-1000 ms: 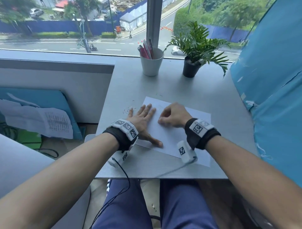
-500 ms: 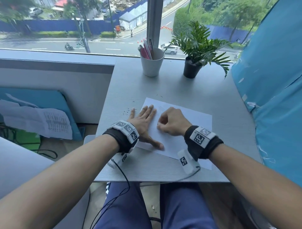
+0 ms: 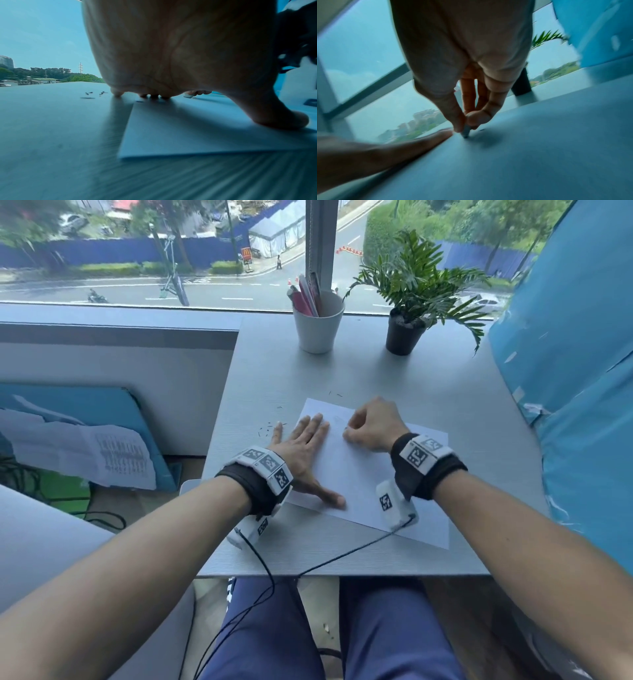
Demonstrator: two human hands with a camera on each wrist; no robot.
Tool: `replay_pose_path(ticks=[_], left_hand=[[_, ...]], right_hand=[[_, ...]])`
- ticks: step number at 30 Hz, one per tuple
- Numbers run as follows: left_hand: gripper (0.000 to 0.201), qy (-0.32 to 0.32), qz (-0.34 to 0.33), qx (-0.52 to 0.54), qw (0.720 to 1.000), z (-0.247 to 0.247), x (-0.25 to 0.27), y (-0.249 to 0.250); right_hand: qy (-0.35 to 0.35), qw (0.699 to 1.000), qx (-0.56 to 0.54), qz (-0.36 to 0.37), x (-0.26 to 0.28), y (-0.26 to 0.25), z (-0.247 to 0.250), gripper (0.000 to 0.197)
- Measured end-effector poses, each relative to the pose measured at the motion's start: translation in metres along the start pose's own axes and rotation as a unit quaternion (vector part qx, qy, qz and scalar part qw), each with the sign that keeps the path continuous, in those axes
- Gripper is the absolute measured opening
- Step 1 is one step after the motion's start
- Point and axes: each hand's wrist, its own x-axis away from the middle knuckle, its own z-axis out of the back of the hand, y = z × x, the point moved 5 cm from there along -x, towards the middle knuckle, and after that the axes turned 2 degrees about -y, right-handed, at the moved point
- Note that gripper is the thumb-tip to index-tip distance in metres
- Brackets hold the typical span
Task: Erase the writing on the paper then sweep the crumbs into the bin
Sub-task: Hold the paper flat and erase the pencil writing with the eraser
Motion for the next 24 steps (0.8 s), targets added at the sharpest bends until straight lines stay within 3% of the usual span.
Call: replay_pose_path(ticks=[3,4,8,12,13,17,21,24], left_hand=[[0.159,-0.003,-0.003,-0.004,1.000,0.000,-0.001,0.000],[0.160,-0.001,-0.002,-0.005,1.000,0.000,0.000,-0.001],[0.160,0.001,0.004,0.000,1.000,0.000,0.000,0.000],[0.160,-0.001,-0.005,-0.006,1.000,0.000,-0.001,-0.001],[0.160,-0.002,-0.004,-0.004,1.000,0.001,-0.001,-0.001],[0.160,-0.007,0.003,0.000,1.000,0.000,0.000,0.001],[0.160,-0.006,-0.005,-0.005,1.000,-0.001,-0.001,-0.001],[0.161,-0.012,0.002,-0.002,1.000,0.000,0.000,0.000]], right_hand=[[-0.091,0.991,0.038,0.087,0.029,-0.023,-0.033,0.014],[-0.099,0.992,0.030,0.079,0.027,-0.022,-0.029,0.013],[0.001,1.000,-0.002,-0.001,-0.005,0.000,0.001,0.014],[-0.092,0.992,0.035,0.084,0.023,-0.021,-0.034,0.016],[-0.097,0.992,0.033,0.072,0.018,-0.017,-0.029,0.014],[0.003,1.000,0.001,0.002,-0.007,0.003,0.002,0.013],[-0.103,0.990,0.036,0.087,0.027,-0.023,-0.033,0.015],[-0.059,0.998,-0.007,0.015,-0.001,-0.003,-0.006,0.014]])
